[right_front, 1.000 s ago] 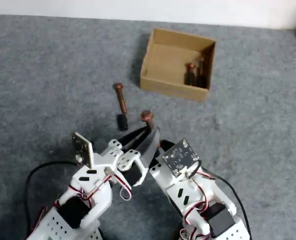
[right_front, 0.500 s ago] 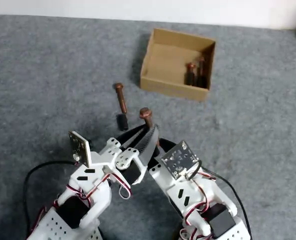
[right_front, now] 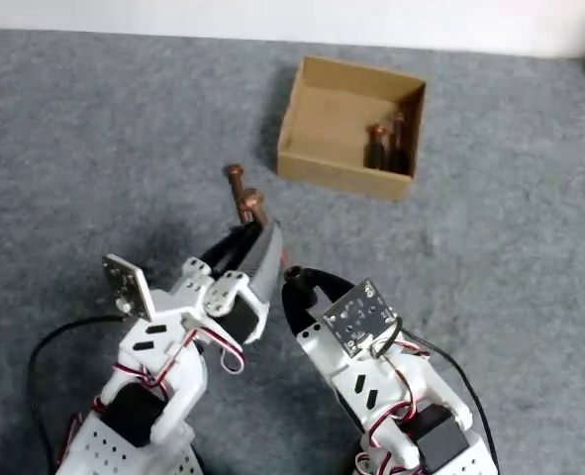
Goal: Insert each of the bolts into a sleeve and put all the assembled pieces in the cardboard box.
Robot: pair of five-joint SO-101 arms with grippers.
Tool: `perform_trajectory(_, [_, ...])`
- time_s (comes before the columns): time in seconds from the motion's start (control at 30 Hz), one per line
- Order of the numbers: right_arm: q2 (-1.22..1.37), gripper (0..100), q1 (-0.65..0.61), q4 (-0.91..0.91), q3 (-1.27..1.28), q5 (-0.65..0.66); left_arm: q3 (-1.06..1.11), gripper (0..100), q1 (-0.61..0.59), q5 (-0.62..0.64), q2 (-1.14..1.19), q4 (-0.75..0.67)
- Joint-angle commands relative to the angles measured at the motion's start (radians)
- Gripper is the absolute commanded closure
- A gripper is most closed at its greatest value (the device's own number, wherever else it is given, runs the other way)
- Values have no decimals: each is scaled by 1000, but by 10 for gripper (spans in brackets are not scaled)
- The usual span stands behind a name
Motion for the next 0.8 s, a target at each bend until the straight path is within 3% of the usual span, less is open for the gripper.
perform_trajectory(0.0, [-10, 993, -8, -10, -51, 14, 10, 995, 64, 5, -2, -8])
perform_trajectory(0.13, [-10, 993, -7, -10, -50, 14, 18, 995, 139, 2, -2, -8])
perform_trajectory(0.37, [-10, 993, 48, -13, -51, 15, -5, 995, 140, 0, -4, -3])
perform_trajectory(0.6, [-10, 993, 102, -50, -50, 15, 21, 995, 232, 0, -2, 172])
perform_trajectory(0.77, [-10, 993, 102, -47, -51, 15, 111, 995, 280, -2, -2, 173])
